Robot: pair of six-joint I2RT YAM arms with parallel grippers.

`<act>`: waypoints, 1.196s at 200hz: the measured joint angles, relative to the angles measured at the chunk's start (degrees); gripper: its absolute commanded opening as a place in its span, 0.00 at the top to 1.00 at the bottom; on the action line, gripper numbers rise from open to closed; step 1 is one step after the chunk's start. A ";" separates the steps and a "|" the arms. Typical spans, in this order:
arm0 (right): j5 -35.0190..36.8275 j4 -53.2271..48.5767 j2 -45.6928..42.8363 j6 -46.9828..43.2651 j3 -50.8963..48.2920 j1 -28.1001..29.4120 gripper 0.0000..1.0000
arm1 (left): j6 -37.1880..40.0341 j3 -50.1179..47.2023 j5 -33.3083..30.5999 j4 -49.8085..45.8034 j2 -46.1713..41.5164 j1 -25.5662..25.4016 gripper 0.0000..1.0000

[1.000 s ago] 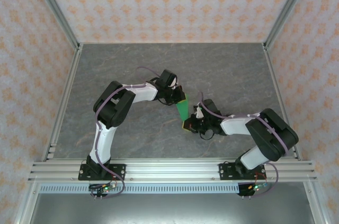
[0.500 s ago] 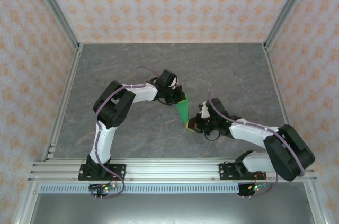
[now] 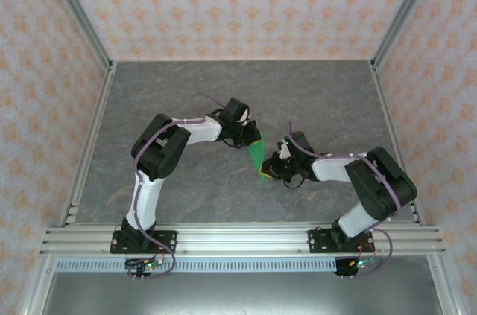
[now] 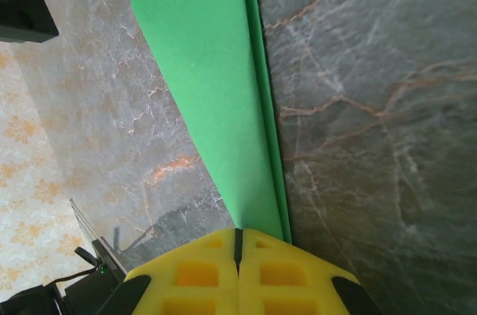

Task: Fold a paper plane with a square sheet of paper (fold left side to right side)
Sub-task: Fold the wing for the fifth time at the center of the table.

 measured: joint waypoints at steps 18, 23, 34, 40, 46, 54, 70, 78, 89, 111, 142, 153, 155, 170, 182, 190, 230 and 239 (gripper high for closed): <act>0.11 -0.07 0.63 -0.39 0.22 0.98 0.95 | 0.02 0.00 0.00 0.02 0.00 0.00 1.00; 0.24 -0.13 0.72 -0.52 0.22 1.20 0.95 | 0.00 0.02 0.00 0.00 0.00 0.00 1.00; 0.55 -0.31 0.72 -0.90 0.22 1.42 0.95 | 0.00 0.02 0.00 0.02 0.00 0.00 1.00; 0.68 -0.39 0.72 -1.11 0.22 1.49 0.95 | 0.00 0.02 0.00 0.00 0.00 0.00 1.00; 0.74 -0.50 0.70 -1.29 0.22 1.57 0.95 | 0.02 0.02 0.00 0.00 0.00 0.00 1.00; 0.92 -0.55 0.70 -1.53 0.22 1.66 0.95 | 0.02 0.02 0.00 0.00 0.00 0.00 1.00; 1.44 -0.74 0.59 -1.84 0.20 2.10 0.95 | 0.02 0.02 0.00 0.00 0.00 0.00 1.00; 1.81 -0.74 0.44 -1.97 -0.02 2.43 0.95 | 0.02 0.02 0.00 0.00 0.00 0.00 1.00; 2.12 -0.26 -0.02 -1.95 -0.79 2.99 0.95 | 0.02 0.02 0.00 0.00 0.00 0.00 1.00; 2.49 1.68 -1.68 -1.70 -3.48 4.11 0.95 | 0.02 0.02 0.00 0.00 0.00 0.00 1.00; 2.40 1.68 -5.25 -1.03 -6.73 5.77 0.95 | 0.02 0.02 0.00 0.00 0.00 0.00 1.00; 2.03 0.61 -6.40 -1.07 -7.32 6.14 0.95 | 0.02 0.02 0.07 0.04 0.00 0.00 1.00; 1.99 0.39 -6.58 -1.07 -7.34 6.19 0.95 | 0.02 0.02 0.11 0.09 0.00 0.00 1.00; 1.81 -3.17 -8.57 -1.46 -7.43 6.64 0.94 | 0.00 0.00 0.74 0.46 0.00 0.13 0.99; 2.12 -8.00 -10.71 -2.78 -6.80 6.95 0.93 | -0.04 0.00 1.38 0.70 0.00 0.31 0.94; 2.86 -12.09 -12.52 -4.00 -5.77 7.10 0.91 | -0.22 0.00 1.73 0.83 0.00 0.37 0.89; 13.09 -27.85 -19.80 -12.55 6.23 7.32 0.84 | -0.15 0.02 3.17 1.03 -2.01 0.63 0.69; 15.91 -29.66 -20.15 -14.34 8.94 7.45 0.80 | -0.11 0.02 3.50 0.76 -3.34 0.79 0.66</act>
